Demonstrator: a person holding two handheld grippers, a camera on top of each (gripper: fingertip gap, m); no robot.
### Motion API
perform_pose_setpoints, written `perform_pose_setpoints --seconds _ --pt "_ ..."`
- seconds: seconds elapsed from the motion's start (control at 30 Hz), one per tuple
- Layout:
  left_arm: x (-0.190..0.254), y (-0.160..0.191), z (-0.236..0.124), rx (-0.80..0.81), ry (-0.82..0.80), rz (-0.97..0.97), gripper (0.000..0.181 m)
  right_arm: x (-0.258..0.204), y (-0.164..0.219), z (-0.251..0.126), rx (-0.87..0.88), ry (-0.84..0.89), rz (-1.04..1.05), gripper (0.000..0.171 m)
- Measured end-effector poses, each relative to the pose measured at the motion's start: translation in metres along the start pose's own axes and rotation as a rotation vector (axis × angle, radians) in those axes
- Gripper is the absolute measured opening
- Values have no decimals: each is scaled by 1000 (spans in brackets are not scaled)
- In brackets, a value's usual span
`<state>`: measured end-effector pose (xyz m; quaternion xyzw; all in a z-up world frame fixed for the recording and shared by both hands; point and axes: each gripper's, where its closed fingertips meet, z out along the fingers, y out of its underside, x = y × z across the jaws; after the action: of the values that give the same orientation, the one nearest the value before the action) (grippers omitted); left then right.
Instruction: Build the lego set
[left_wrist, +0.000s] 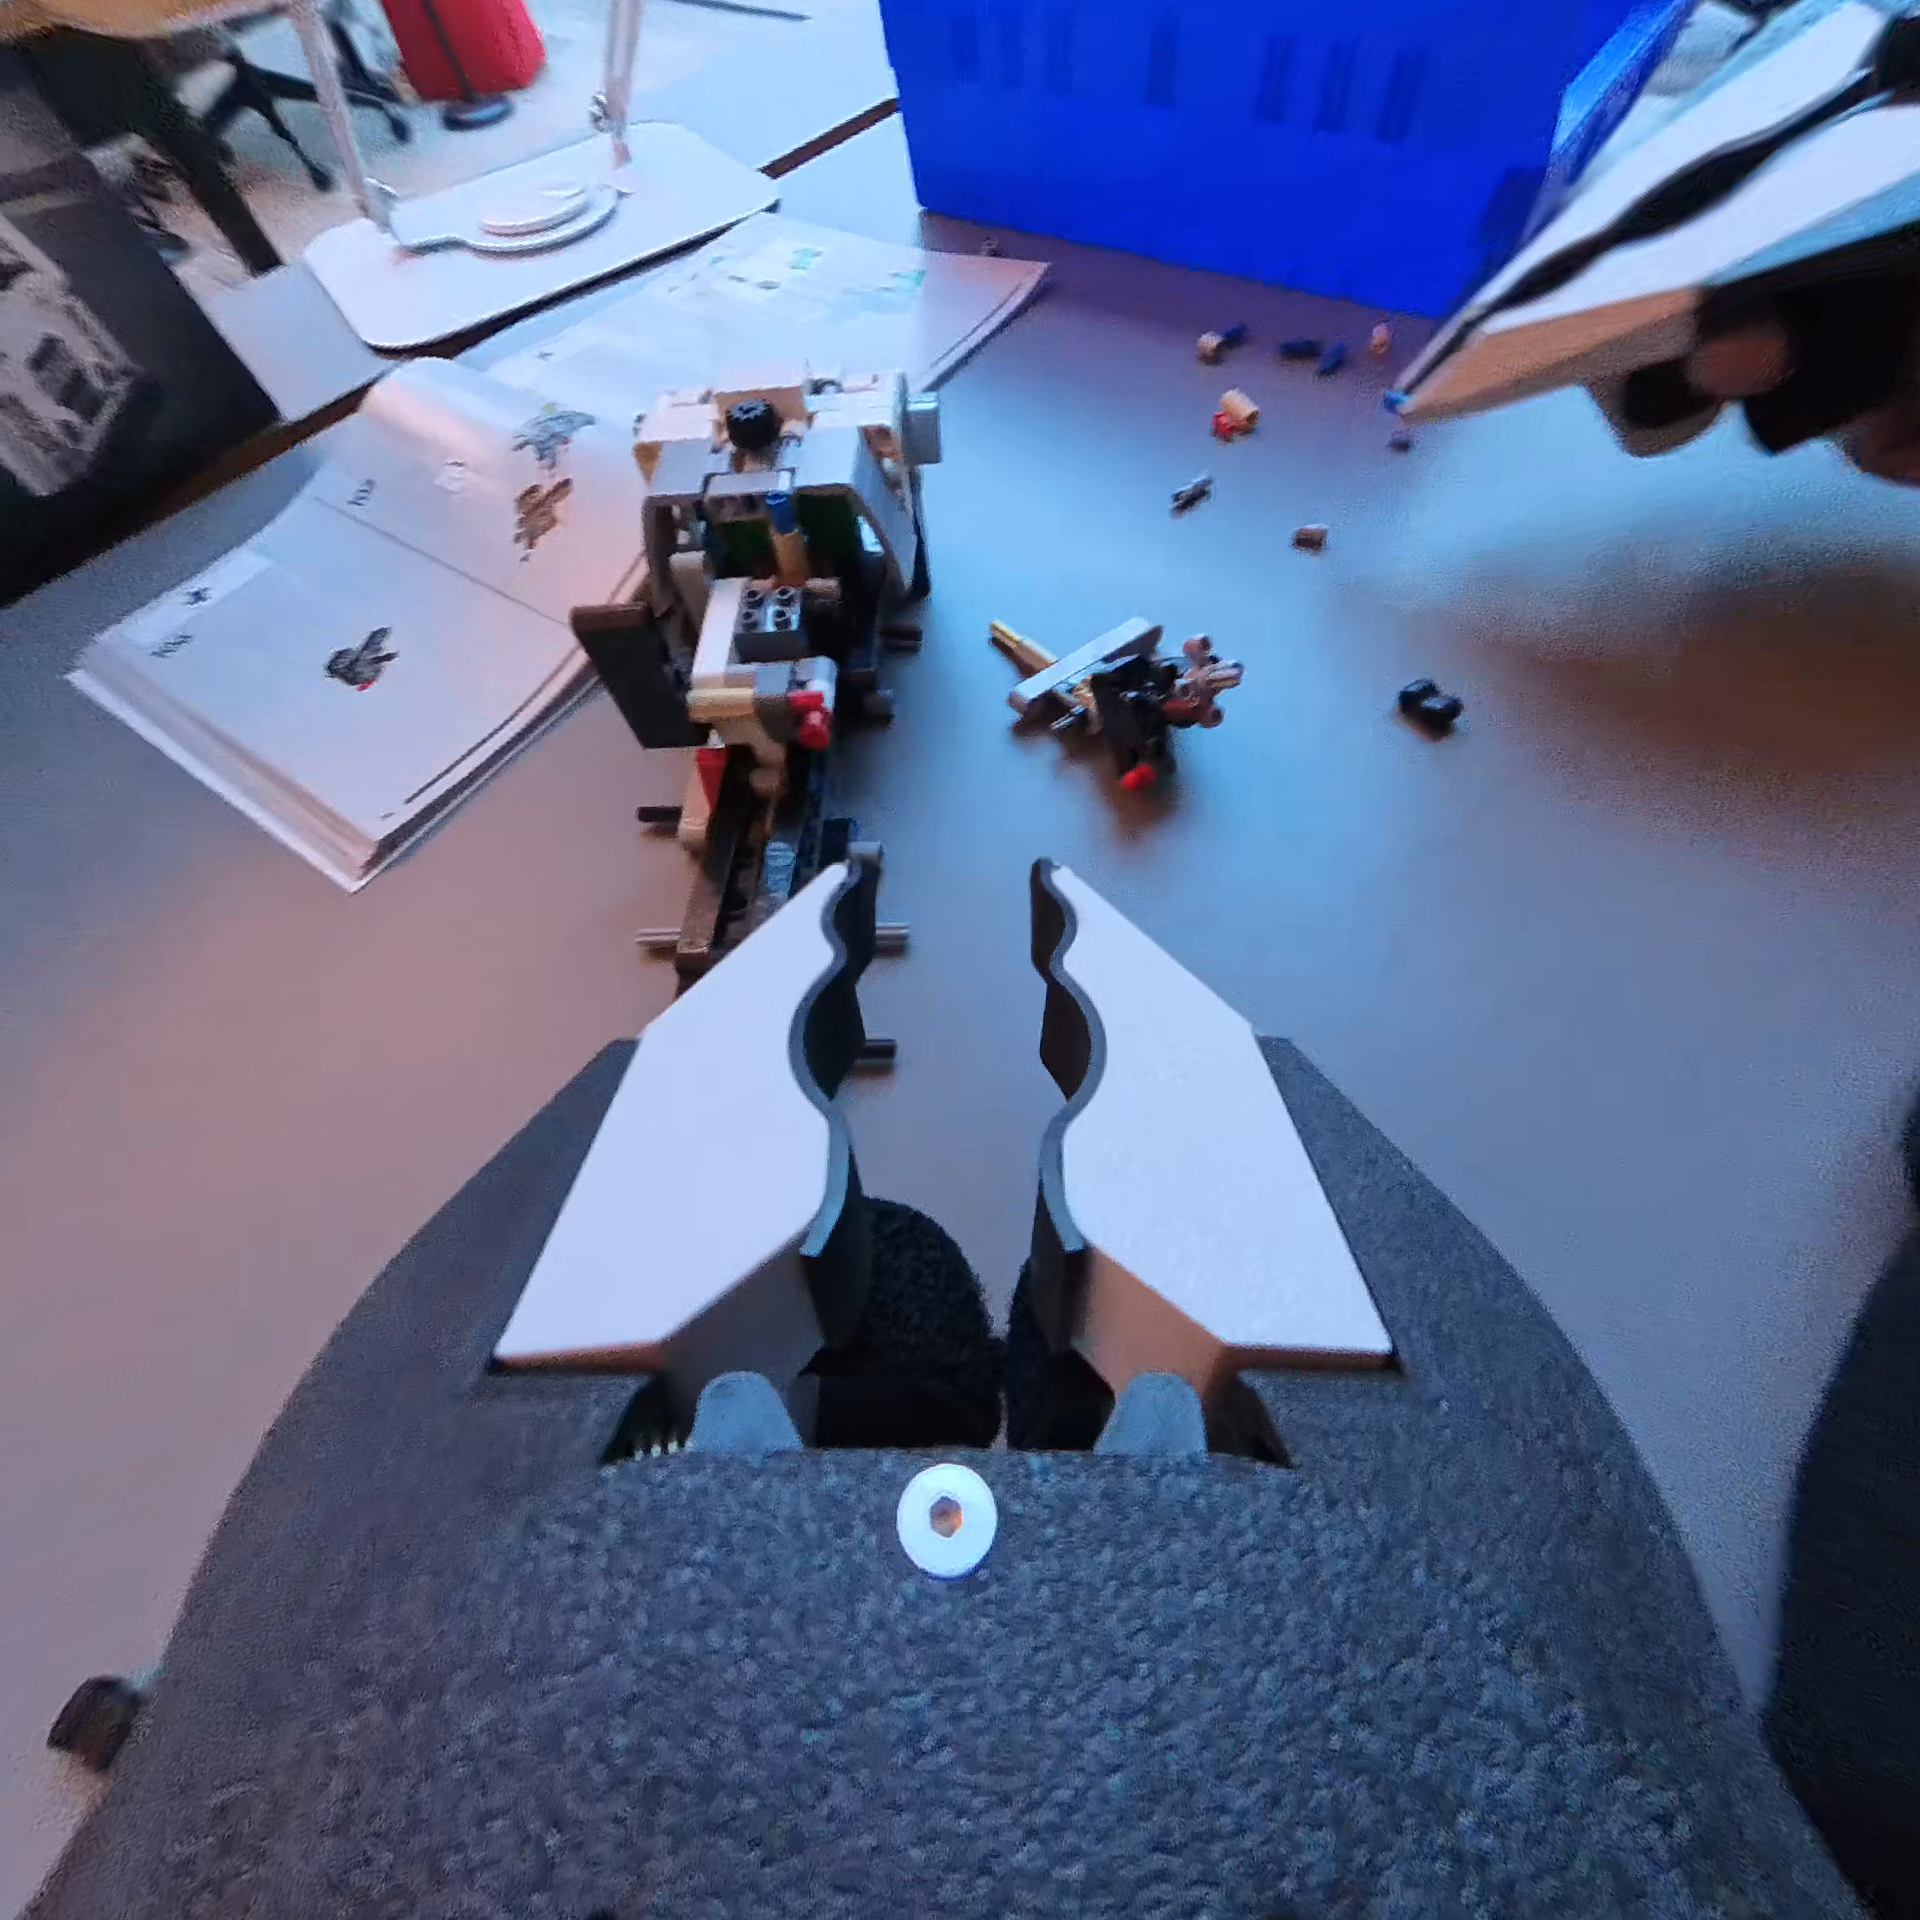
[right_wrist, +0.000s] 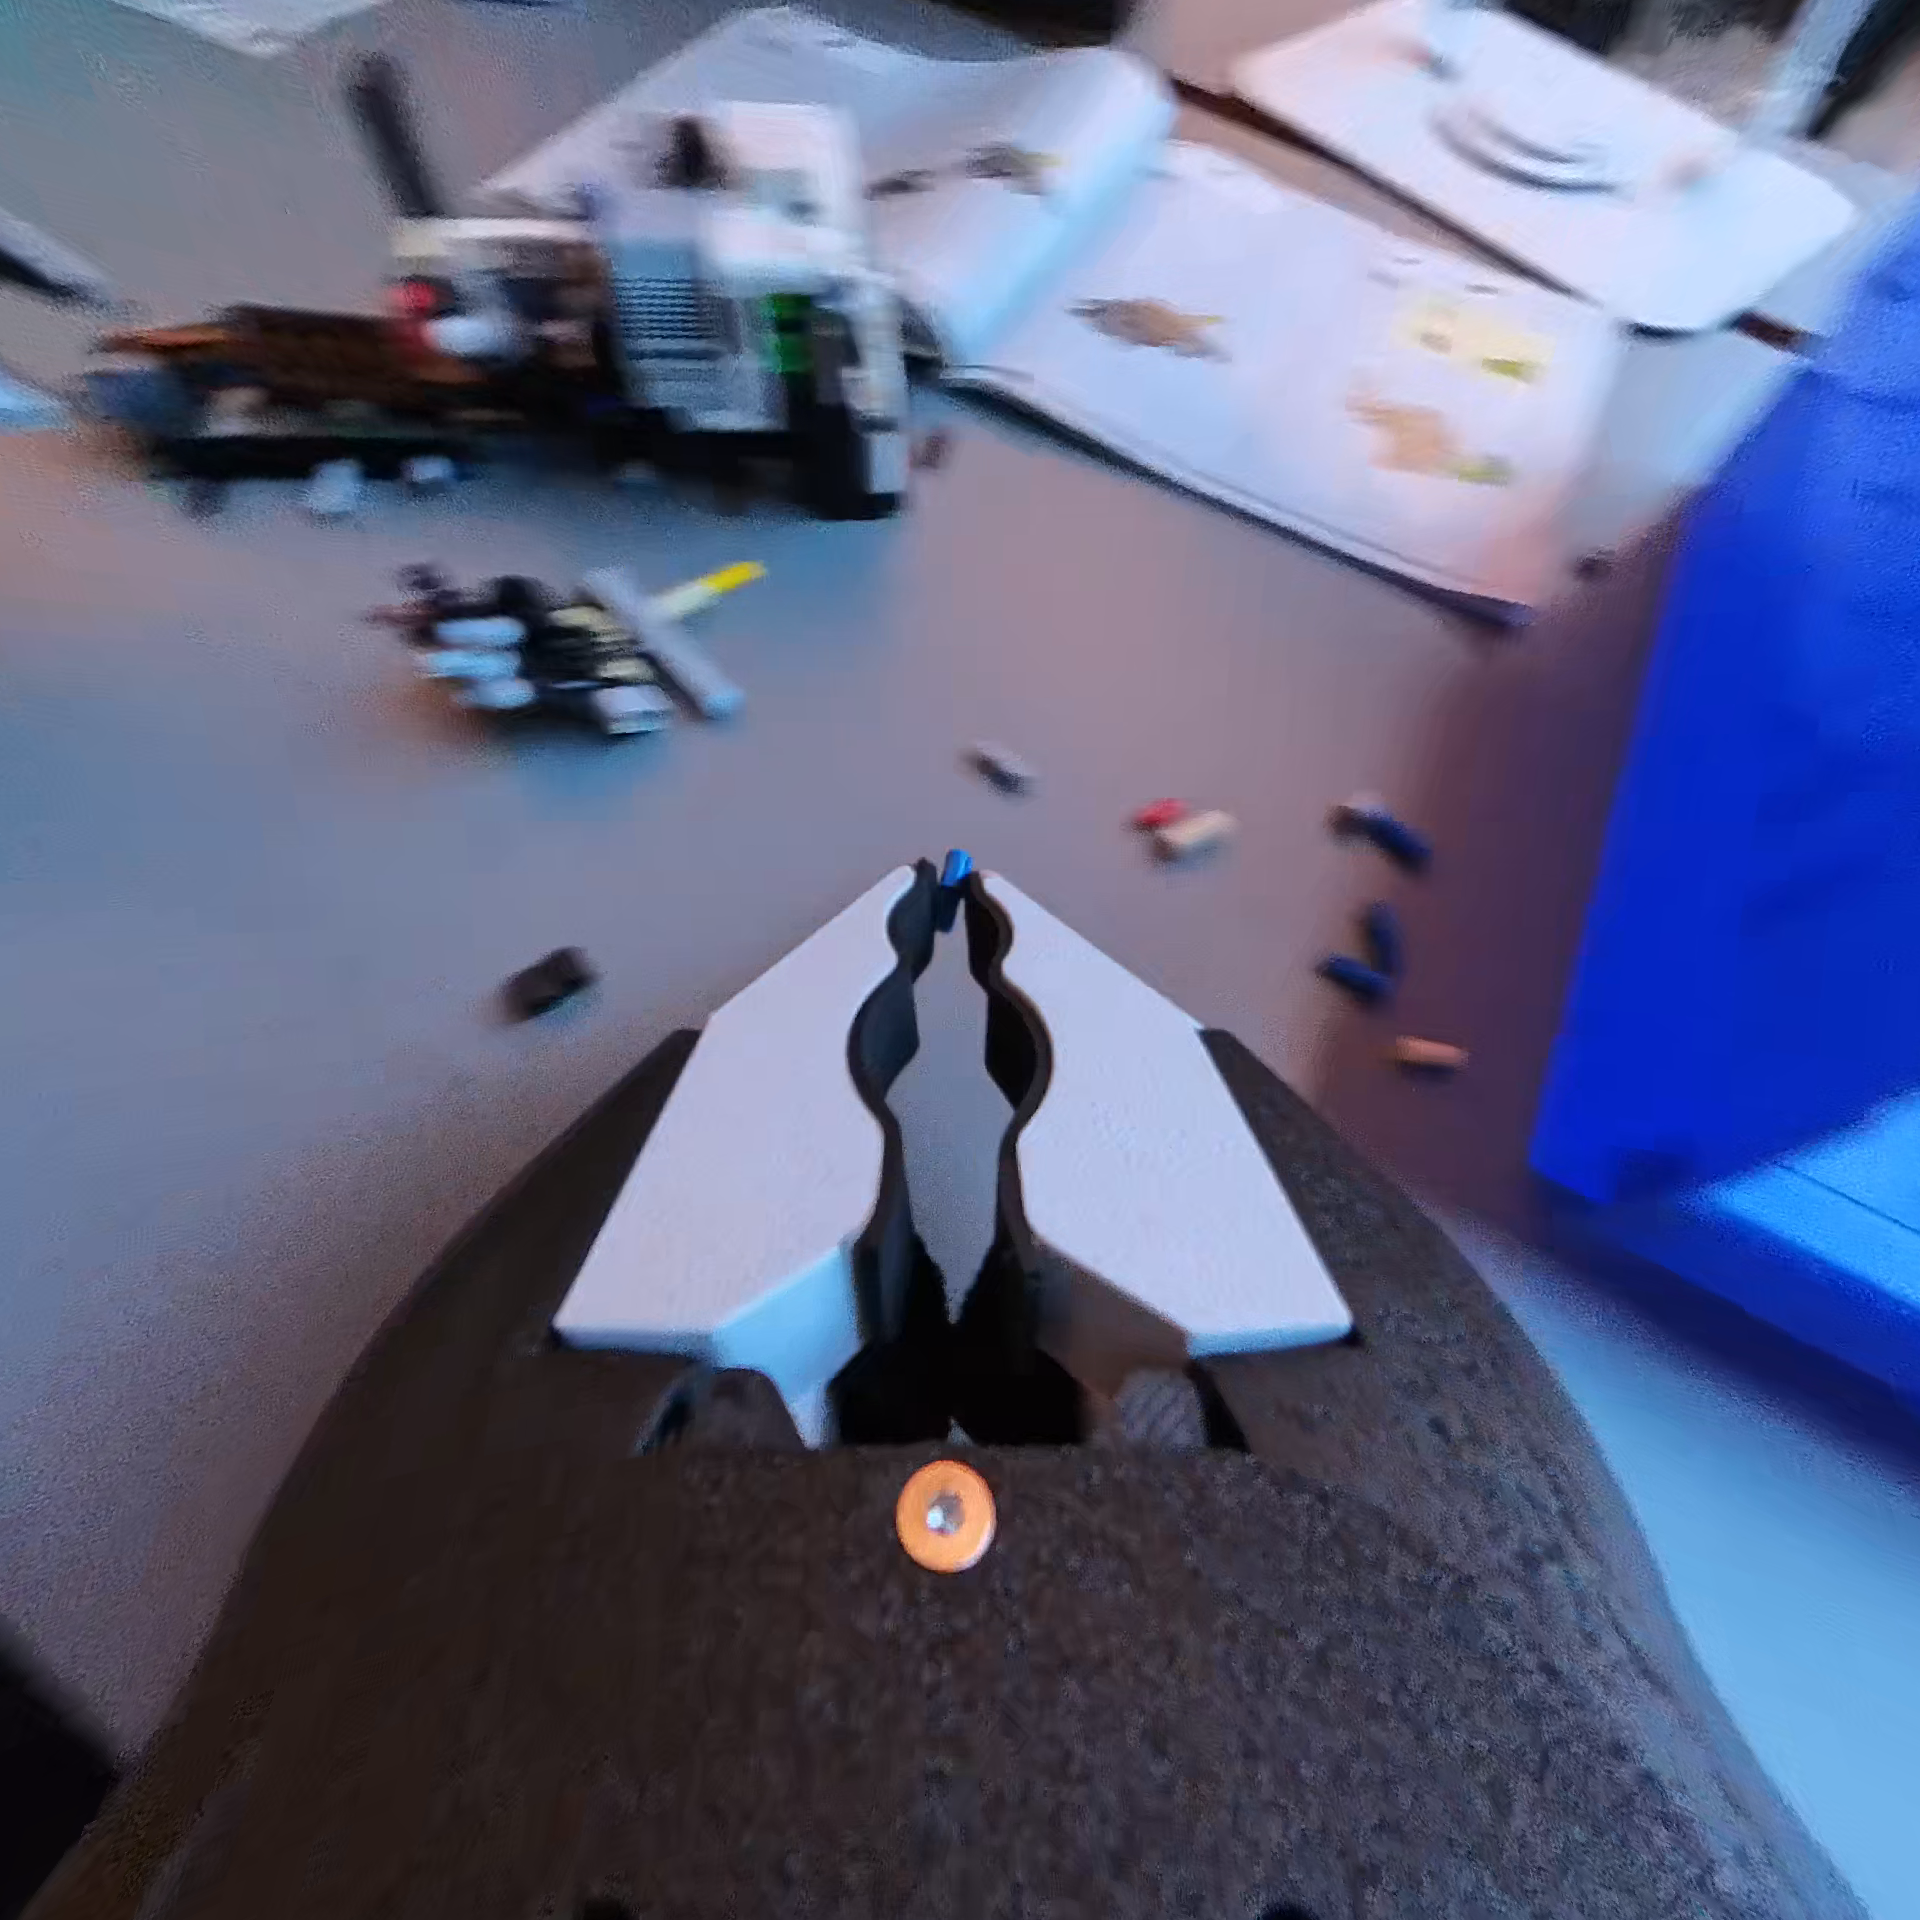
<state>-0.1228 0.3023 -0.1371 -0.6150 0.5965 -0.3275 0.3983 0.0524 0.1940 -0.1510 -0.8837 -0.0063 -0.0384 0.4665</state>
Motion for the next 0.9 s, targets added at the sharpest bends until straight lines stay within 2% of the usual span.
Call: perform_pose_setpoints --seconds 0.1,0.2,0.63,0.8,0.9 --pt "-4 6 0 17 -60 12 27 -36 9 1 -50 -93 -44 4" --pt "3 13 -2 15 -21 -10 27 -51 22 0 -103 -135 -34 4" --pt "9 15 -4 18 32 7 28 -61 37 3 -146 -138 -9 5" --pt "8 16 -3 6 30 1 28 -50 25 -1 -77 -124 65 9" --pt "8 17 -3 1 37 -7 28 1 9 -5 20 43 178 14"
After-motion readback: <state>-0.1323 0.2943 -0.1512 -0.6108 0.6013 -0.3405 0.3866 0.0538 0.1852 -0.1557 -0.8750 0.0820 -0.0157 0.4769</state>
